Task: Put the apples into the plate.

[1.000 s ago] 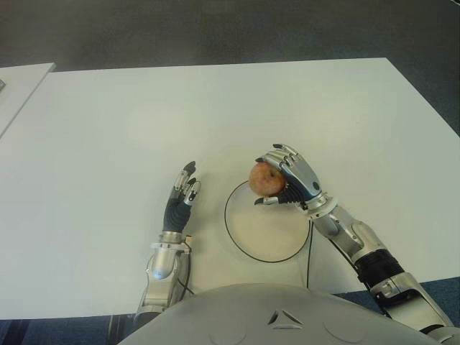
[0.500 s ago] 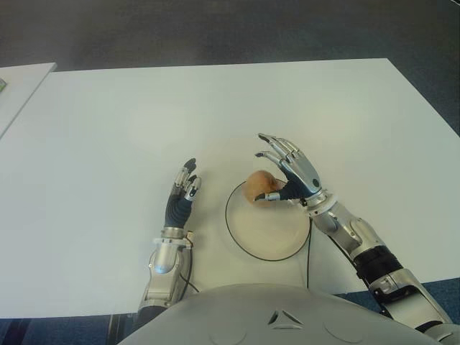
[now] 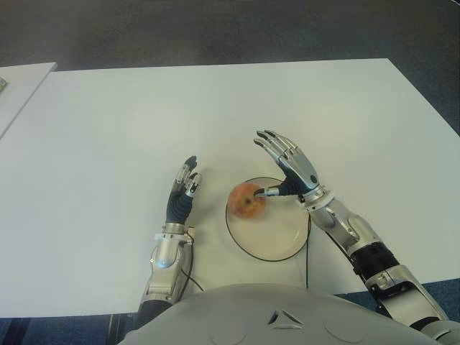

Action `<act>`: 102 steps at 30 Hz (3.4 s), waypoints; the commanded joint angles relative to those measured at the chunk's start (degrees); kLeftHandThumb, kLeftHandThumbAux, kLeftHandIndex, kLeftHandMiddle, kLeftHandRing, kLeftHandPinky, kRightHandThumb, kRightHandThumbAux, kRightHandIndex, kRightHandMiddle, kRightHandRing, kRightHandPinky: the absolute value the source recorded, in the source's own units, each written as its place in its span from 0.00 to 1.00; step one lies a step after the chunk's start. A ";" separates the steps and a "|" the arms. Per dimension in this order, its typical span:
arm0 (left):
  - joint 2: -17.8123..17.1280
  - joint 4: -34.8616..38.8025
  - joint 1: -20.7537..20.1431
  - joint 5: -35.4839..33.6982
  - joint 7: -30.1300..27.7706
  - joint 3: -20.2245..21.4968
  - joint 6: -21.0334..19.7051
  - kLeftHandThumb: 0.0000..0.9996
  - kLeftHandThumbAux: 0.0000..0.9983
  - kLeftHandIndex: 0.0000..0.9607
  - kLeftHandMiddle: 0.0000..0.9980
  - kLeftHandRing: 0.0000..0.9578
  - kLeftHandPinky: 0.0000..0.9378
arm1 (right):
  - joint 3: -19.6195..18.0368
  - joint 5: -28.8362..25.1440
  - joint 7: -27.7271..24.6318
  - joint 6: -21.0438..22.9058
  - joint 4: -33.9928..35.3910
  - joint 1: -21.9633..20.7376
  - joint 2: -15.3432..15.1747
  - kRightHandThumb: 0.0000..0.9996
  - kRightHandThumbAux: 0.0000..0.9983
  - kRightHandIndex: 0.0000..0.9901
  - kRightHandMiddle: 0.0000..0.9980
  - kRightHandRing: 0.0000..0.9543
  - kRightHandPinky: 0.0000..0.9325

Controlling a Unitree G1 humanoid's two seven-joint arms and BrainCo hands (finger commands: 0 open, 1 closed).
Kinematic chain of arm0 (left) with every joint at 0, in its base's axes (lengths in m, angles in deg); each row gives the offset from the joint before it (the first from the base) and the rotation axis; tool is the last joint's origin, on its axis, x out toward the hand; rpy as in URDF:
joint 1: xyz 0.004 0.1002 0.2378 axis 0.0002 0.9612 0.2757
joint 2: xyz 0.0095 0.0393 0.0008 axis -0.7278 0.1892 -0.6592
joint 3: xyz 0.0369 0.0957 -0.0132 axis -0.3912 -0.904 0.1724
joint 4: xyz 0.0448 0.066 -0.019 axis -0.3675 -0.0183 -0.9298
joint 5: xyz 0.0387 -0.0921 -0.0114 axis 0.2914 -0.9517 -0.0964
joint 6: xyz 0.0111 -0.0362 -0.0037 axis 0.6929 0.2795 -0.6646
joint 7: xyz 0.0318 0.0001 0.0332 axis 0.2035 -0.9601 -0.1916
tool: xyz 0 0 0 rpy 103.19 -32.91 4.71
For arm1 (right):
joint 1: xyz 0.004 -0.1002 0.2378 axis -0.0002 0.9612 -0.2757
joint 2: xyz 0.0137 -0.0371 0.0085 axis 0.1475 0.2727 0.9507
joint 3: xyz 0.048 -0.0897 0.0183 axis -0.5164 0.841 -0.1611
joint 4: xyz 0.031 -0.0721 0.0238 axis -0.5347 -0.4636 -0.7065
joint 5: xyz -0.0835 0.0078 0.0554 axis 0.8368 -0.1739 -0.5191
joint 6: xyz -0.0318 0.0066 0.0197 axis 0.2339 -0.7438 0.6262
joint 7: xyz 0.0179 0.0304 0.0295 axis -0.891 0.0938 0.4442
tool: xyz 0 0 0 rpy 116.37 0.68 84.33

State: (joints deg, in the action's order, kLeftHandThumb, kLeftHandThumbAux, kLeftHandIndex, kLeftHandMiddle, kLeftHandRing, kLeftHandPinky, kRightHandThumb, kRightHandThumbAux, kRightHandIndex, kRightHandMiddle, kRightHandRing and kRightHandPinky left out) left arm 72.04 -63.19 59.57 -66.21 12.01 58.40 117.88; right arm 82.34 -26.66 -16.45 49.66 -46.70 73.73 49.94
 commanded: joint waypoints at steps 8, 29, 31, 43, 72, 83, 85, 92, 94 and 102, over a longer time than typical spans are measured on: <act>0.00 -3.57 -0.71 -0.13 0.54 0.64 -0.27 0.00 0.30 0.00 0.00 0.00 0.00 | 0.07 -1.65 -2.43 1.88 -1.18 -1.13 0.87 0.21 0.19 0.00 0.00 0.00 0.00; -0.67 -4.61 -1.33 -1.48 -0.67 0.90 -0.22 0.00 0.31 0.00 0.00 0.00 0.00 | -1.48 -5.57 -4.99 1.64 0.23 -0.83 0.55 0.14 0.22 0.00 0.00 0.00 0.00; -0.79 -4.57 -1.32 -1.62 -0.76 0.86 -0.08 0.00 0.31 0.00 0.00 0.00 0.00 | -3.33 -10.09 -7.74 0.26 2.39 0.56 -0.87 0.12 0.22 0.00 0.00 0.00 0.00; -1.24 -4.36 -0.70 -1.10 -0.50 0.72 1.15 0.00 0.31 0.00 0.00 0.00 0.00 | -15.29 -58.20 -35.87 5.88 -2.71 0.92 3.92 0.03 0.24 0.00 0.00 0.00 0.00; -2.47 -3.06 0.99 -1.78 -1.26 0.80 0.80 0.00 0.31 0.00 0.00 0.00 0.00 | -30.16 -74.29 -42.60 29.27 6.27 13.76 8.72 0.00 0.24 0.00 0.00 0.00 0.00; -2.82 -2.85 1.76 -3.70 -2.29 1.27 -0.40 0.00 0.31 0.00 0.00 0.00 0.00 | -29.18 -69.85 -43.56 25.50 4.14 16.92 13.17 0.00 0.26 0.00 0.00 0.00 0.00; -3.01 -2.24 2.15 -4.00 -2.53 1.27 -0.91 0.00 0.31 0.00 0.00 0.00 0.00 | -29.12 -68.88 -43.56 24.43 3.76 17.28 13.74 0.00 0.28 0.00 0.00 0.00 0.00; -3.46 1.44 4.13 -3.23 -1.98 1.48 -4.06 0.00 0.33 0.00 0.00 0.00 0.00 | -28.62 -63.85 -41.91 17.73 0.81 18.06 15.82 0.00 0.32 0.00 0.00 0.00 0.00; -3.46 2.54 4.63 -2.64 -1.44 1.62 -5.45 0.00 0.34 0.00 0.00 0.00 0.00 | -28.40 -62.03 -41.17 15.10 -0.60 18.01 16.30 0.00 0.33 0.00 0.00 0.00 0.00; -3.68 4.65 5.71 -1.83 -0.44 3.06 -10.89 0.01 0.43 0.00 0.00 0.00 0.00 | -25.96 -53.04 -35.45 10.04 -1.20 19.47 18.28 0.01 0.42 0.00 0.00 0.00 0.00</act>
State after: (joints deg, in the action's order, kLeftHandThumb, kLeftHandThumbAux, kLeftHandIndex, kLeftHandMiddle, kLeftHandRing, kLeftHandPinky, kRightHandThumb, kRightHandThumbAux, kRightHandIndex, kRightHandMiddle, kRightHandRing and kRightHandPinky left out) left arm 68.86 -57.30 64.23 -68.12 11.06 60.62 109.94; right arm 54.97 -82.18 -53.40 58.48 -46.63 90.83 66.74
